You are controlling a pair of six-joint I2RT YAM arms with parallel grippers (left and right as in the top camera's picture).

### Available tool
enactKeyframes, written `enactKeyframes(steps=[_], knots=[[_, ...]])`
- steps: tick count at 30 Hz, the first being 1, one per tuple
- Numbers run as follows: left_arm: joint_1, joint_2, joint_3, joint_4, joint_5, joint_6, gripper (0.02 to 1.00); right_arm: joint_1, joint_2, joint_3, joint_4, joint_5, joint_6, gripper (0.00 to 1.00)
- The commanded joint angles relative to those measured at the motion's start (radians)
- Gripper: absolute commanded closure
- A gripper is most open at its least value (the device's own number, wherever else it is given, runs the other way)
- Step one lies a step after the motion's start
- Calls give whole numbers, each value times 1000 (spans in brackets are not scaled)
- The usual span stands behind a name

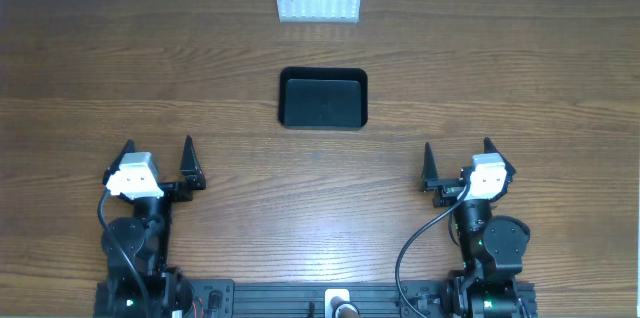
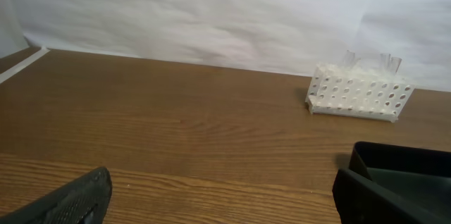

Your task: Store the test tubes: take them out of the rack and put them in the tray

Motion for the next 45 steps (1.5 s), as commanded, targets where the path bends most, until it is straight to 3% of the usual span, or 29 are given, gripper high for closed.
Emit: enactKeyframes(steps=[1,45], knots=[[5,5,-4,-4,14,11,20,-6,-11,-7,-2,-15,7,7],[2,5,-3,10,29,11,20,-6,-11,-7,-2,-15,7,7]])
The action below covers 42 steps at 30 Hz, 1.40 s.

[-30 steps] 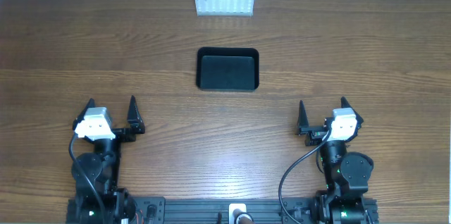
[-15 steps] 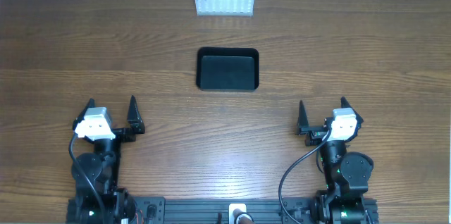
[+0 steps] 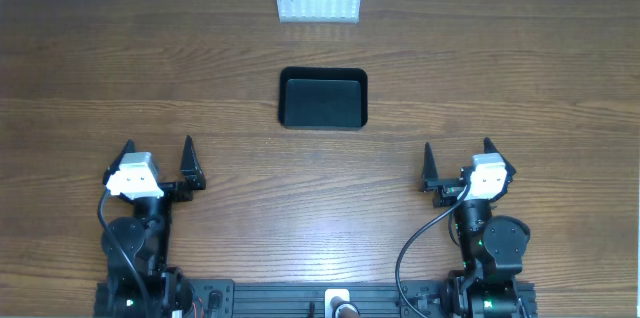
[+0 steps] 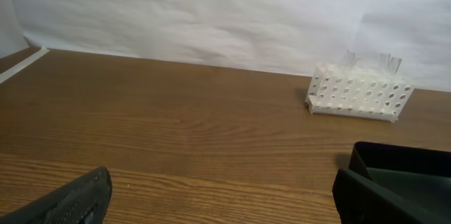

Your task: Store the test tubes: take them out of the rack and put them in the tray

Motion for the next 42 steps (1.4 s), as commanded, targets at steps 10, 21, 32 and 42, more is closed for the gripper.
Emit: enactKeyframes(steps=[10,21,32,42], knots=[[-7,317,351,-17,13,11,20,-6,-11,-7,-2,-15,3,7],[-117,916,996,-187,23,11,20,-6,-11,-7,-2,-15,3,12],[-376,1346,1277,-122,13,11,20,-6,-11,-7,-2,-15,3,7],[-430,1727,1575,-241,-82,-73,20,-6,-11,-7,-2,-15,3,7]])
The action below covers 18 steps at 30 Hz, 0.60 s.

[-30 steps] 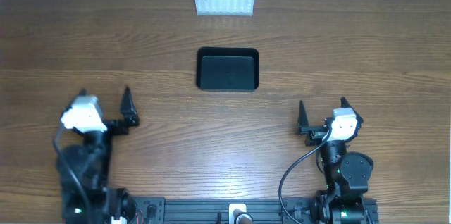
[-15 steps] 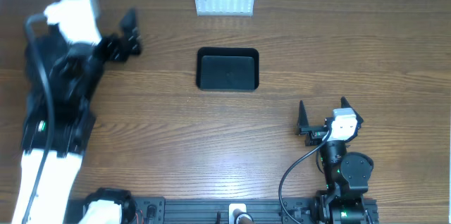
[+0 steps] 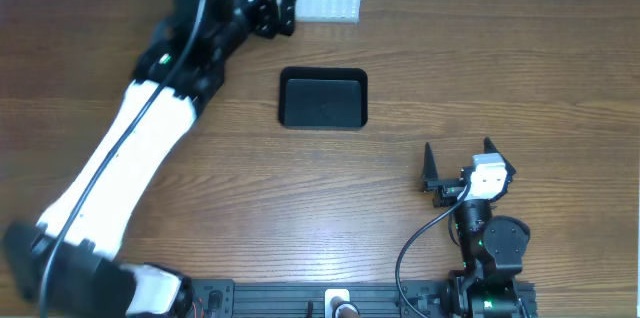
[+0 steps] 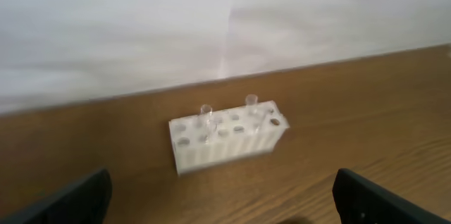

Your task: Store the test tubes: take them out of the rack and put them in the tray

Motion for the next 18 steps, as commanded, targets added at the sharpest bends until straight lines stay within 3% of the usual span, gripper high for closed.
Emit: enactKeyframes(steps=[1,10,18], knots=[[-4,173,186,-48,-58,-50,20,-6,-10,-7,-2,-15,3,7],[-4,470,457,-158,-58,-123,20,-6,-10,-7,-2,-15,3,9],[-4,564,487,-152,-55,-122,20,-6,-10,-7,-2,-15,3,7]])
